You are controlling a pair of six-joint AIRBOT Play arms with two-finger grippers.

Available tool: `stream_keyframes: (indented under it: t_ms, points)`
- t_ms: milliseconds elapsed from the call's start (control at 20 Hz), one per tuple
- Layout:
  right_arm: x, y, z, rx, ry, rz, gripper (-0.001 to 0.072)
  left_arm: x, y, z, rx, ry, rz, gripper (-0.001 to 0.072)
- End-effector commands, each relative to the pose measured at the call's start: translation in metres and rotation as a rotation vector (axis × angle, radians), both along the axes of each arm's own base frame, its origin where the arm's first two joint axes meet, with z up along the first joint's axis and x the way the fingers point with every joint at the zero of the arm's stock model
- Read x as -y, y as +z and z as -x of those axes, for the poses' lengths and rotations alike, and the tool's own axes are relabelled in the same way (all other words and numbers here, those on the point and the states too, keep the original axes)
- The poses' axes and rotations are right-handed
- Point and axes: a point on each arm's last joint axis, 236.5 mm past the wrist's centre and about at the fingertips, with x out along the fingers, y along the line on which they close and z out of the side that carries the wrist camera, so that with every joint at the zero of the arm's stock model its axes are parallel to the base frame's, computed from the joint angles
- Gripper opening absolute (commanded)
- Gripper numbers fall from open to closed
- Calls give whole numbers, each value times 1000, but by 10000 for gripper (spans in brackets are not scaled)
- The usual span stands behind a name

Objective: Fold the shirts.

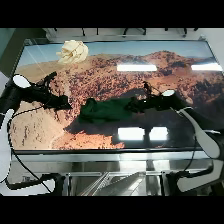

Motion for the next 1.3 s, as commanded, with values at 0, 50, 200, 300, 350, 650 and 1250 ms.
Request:
stream_keyframes:
  t_ms: [0,50,200,300,350,650,1250]
  points:
    - [52,47,12,61,-111,35,24,0,0,1,6,-19,-3,10]
    - [70,59,17,71,-180,33,24,0,0,1,5,-20,-2,10]
    - [129,92,30,129,-405,35,24,4,2,0,10,-15,18,10]
    - [170,123,35,217,-543,46,23,12,7,-3,19,-5,58,10]
    - [193,142,36,267,-625,56,23,12,8,-4,20,-4,59,10]
    - [295,195,28,431,-875,148,24,12,7,-5,24,-1,57,10]
    - [414,298,-134,737,-769,243,24,12,7,-3,6,15,59,10]
